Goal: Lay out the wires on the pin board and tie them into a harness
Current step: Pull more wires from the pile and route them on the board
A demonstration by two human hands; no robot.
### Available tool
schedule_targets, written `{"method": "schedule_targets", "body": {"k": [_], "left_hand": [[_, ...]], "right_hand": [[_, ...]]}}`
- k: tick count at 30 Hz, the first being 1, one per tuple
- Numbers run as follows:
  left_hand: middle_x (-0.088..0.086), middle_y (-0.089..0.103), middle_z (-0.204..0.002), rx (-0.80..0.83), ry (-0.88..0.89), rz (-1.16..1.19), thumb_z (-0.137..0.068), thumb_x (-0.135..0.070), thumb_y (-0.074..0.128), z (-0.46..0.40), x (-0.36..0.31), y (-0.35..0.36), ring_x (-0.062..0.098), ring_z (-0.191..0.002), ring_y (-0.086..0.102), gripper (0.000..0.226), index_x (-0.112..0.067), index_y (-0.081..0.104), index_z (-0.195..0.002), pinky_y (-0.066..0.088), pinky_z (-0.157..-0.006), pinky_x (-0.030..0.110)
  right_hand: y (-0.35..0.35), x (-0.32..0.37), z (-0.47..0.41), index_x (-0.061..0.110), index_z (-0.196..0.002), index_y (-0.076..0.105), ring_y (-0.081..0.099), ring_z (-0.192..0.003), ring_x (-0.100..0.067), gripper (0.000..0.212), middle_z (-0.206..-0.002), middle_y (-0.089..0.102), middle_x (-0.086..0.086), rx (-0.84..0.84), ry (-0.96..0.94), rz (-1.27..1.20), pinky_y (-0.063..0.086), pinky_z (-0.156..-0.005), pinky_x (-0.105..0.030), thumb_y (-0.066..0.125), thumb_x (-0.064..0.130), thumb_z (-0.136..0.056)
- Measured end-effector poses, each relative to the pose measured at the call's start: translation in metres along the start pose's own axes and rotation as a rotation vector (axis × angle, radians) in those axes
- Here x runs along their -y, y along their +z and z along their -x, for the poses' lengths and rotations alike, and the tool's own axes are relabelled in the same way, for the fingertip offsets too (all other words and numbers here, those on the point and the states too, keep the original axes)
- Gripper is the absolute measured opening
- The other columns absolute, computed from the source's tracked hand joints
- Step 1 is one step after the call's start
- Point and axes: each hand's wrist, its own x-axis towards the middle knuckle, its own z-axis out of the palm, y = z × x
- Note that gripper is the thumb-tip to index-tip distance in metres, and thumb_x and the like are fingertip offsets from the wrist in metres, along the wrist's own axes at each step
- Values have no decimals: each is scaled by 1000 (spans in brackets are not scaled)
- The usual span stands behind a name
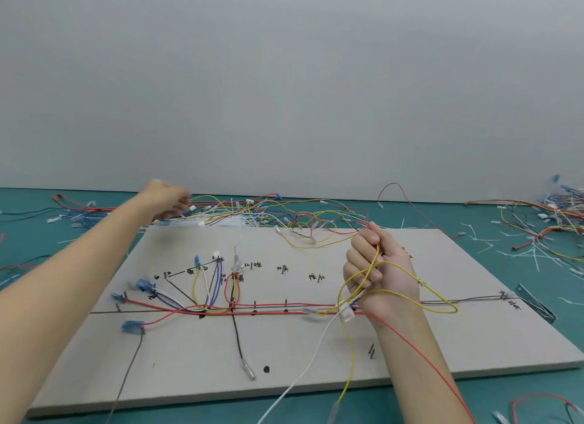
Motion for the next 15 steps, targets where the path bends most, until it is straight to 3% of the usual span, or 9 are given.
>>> {"method": "schedule_targets", "body": {"k": [3,5,7,9,10,12,15], "left_hand": [[0,62,-67,188,186,-220,-81,-46,74,22,-17,27,14,-60,51,33,-13,71,-77,40,-53,21],[-5,66,-78,427,195,-331,-78,-51,75,39,-25,50,11,-68,54,31,-21,73,-85,43,-58,23],[0,68,-97,551,189,-474,-81,-45,74,50,-28,72,15,-78,57,28,-20,72,-94,47,-66,27],[8,68,-102,456,252,-549,-85,-31,72,52,-30,84,22,-84,57,21,-11,70,-92,48,-73,32],[10,69,-95,399,284,-541,-86,-25,71,53,-32,85,22,-83,57,16,-8,70,-86,46,-73,31],[8,66,-75,306,311,-473,-87,-17,69,51,-35,77,20,-73,55,13,-8,70,-78,42,-67,27],[11,65,-63,36,272,-263,-92,-4,55,34,-37,55,16,-49,59,14,-6,68,-88,44,-53,22]], "right_hand": [[-1,-1,0,19,-61,38,22,-25,-5,35,-39,25,2,-14,5,37,17,-26,-17,41,27,-95],[0,-3,-1,19,-63,37,20,-26,-5,33,-40,24,4,-23,6,57,17,-26,-16,42,27,-95],[1,-5,-2,19,-63,36,19,-26,-6,34,-40,24,5,-30,16,71,16,-27,-16,41,26,-96],[1,-6,-2,19,-63,36,22,-25,-6,35,-40,24,4,-36,32,76,17,-27,-15,40,26,-97],[1,-6,-1,19,-63,36,22,-24,-7,36,-40,24,4,-37,36,77,17,-26,-15,39,26,-98],[1,-5,-1,19,-63,36,22,-24,-7,36,-40,24,4,-46,38,84,17,-26,-15,38,26,-98],[2,-4,-1,19,-63,36,23,-24,-7,36,-40,24,5,-61,49,102,17,-26,-15,38,26,-98]]}}
